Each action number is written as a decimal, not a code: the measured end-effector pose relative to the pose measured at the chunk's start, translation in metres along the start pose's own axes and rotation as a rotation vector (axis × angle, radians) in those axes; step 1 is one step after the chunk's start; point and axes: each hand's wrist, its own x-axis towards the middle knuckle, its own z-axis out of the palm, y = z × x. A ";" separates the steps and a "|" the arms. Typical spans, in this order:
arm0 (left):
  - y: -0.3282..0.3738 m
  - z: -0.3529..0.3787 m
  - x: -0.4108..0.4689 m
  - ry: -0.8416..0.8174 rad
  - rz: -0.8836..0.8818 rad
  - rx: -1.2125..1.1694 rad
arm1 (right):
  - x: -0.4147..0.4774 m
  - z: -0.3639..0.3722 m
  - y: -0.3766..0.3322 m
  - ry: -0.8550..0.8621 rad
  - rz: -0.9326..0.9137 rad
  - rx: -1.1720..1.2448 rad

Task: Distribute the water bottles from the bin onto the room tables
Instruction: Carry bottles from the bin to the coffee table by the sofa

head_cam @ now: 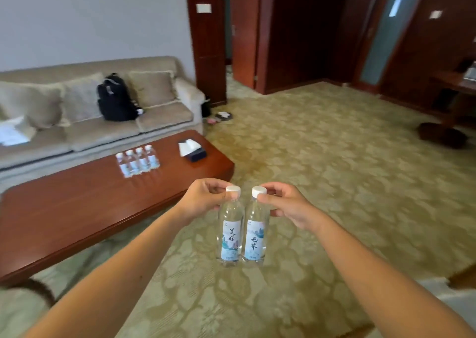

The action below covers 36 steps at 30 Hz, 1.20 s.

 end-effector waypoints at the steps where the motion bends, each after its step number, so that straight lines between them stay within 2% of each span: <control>1: -0.003 -0.015 -0.008 0.040 -0.013 -0.011 | 0.010 0.015 -0.004 -0.034 0.000 -0.018; 11: -0.038 -0.132 -0.058 0.433 -0.113 -0.056 | 0.104 0.151 -0.035 -0.387 -0.059 -0.135; 21: -0.054 -0.227 -0.018 0.697 -0.116 0.007 | 0.234 0.237 -0.067 -0.636 -0.133 -0.167; 29: -0.053 -0.282 0.021 0.819 -0.114 0.047 | 0.318 0.279 -0.093 -0.745 -0.191 -0.208; 36: -0.066 -0.326 0.036 0.850 -0.133 0.038 | 0.365 0.324 -0.100 -0.797 -0.180 -0.233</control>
